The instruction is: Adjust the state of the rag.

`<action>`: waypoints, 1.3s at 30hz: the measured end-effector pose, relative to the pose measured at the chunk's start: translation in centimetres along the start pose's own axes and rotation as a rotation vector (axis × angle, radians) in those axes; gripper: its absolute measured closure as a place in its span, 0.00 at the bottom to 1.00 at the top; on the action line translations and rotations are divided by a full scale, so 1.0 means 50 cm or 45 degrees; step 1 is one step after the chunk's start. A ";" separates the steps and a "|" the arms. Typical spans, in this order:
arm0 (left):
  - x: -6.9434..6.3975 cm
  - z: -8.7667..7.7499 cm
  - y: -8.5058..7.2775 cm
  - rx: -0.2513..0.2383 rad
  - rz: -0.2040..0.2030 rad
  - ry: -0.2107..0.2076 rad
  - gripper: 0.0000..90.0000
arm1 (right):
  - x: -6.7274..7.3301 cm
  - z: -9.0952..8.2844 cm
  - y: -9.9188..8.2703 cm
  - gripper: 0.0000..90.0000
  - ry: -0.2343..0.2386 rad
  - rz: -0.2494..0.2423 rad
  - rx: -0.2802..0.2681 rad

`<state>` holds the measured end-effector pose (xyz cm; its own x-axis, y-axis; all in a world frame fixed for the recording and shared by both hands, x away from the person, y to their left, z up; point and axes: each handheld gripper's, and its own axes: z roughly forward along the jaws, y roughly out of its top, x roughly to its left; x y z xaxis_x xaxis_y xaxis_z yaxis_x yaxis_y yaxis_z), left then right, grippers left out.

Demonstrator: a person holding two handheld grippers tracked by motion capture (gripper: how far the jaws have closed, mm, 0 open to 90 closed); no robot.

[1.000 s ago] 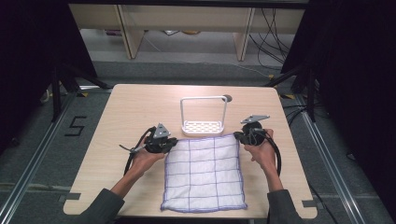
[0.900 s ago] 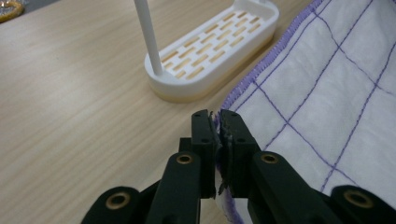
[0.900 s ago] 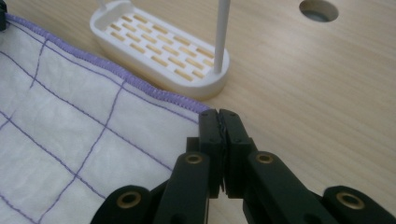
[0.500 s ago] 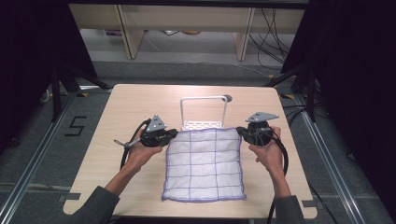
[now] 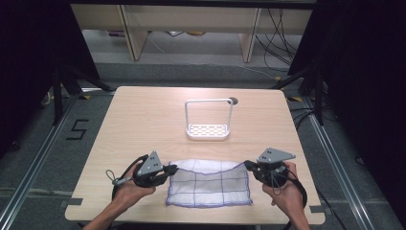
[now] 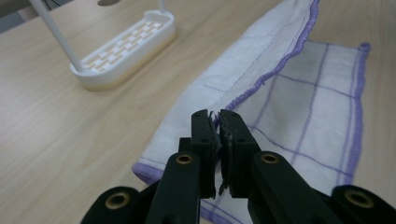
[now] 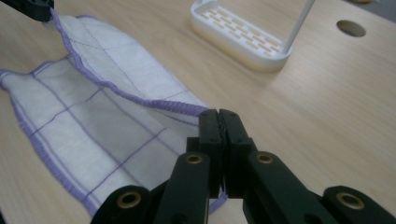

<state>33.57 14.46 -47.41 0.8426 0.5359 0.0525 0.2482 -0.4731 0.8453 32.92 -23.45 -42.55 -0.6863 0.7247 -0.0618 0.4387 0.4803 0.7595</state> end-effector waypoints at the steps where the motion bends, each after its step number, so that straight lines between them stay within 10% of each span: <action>1: 0.000 0.000 0.000 0.000 0.000 0.000 0.93 | 0.000 0.000 0.000 0.99 0.000 0.000 0.000; 24: -0.080 -0.007 -0.073 0.100 0.082 -0.177 0.91 | 0.063 -0.003 -0.111 0.95 0.055 -0.034 0.144; 29: -0.082 -0.008 -0.078 0.115 0.034 -0.228 0.73 | 0.062 -0.009 -0.118 0.74 0.068 0.001 0.127; 30: -0.080 -0.011 -0.071 0.054 -0.002 -0.216 0.53 | 0.061 -0.019 -0.113 0.65 0.041 0.078 0.051; 32: -0.070 -0.019 -0.060 0.007 -0.004 -0.204 0.45 | 0.056 -0.026 -0.110 0.59 0.007 0.115 0.026; 39: -0.038 -0.029 -0.039 -0.057 -0.098 -0.143 0.38 | 0.056 -0.009 -0.119 0.56 -0.046 0.172 0.139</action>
<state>30.77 15.37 -48.39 0.8707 0.4867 -0.0706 0.2945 -0.4009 0.8675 28.12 -24.48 -46.93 -0.5966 0.8025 0.0113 0.5874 0.4269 0.6875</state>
